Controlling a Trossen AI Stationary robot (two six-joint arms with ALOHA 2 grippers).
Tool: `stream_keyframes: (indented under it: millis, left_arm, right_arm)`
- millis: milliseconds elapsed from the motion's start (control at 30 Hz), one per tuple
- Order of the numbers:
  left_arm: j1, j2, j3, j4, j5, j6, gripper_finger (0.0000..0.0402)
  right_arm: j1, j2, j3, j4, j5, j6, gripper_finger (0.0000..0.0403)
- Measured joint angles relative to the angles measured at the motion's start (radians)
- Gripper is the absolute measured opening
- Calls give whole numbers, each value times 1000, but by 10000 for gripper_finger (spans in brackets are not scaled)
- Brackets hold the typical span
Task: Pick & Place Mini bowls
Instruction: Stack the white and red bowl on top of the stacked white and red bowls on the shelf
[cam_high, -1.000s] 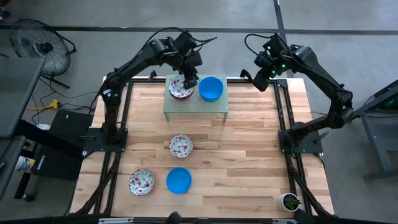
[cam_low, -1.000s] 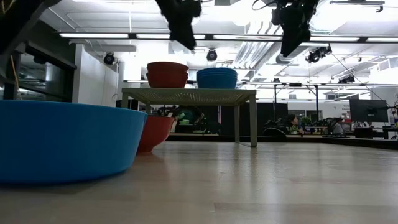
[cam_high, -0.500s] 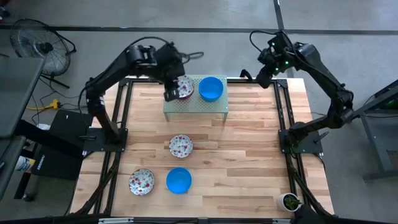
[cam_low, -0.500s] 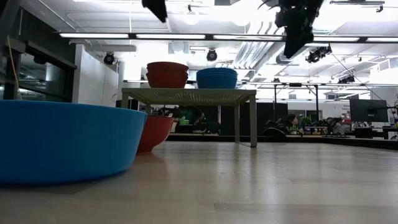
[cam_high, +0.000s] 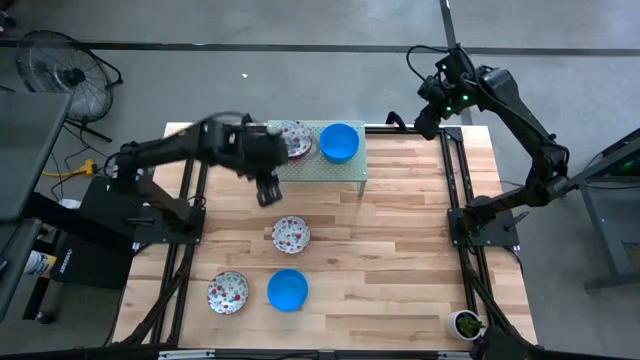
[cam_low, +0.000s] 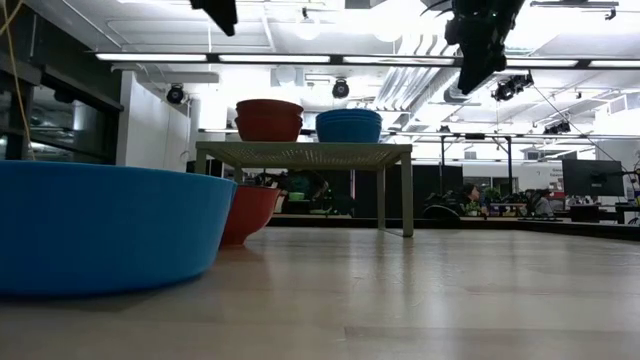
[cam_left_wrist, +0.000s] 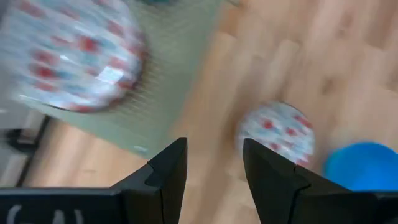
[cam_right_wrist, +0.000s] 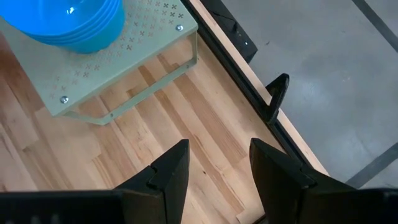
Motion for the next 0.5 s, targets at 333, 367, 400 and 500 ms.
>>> stream_keyframes:
  millis: [333, 367, 400, 500]
  left_arm:
    - [-230, -166, -488, 407, 30, -287, 152]
    - [-249, -168, -520, 461, 31, -312, 152]
    - [-269, -169, -546, 510, 31, -338, 152]
    - [-332, -184, -628, 538, 25, -396, 152]
  right_arm:
    - [1, -18, 0, -53, 3, 9, 156]
    - [1, -25, 0, -54, 4, 13, 156]
    - [1, -32, 0, -55, 5, 19, 156]
    - [3, -65, 0, -68, 3, 44, 156]
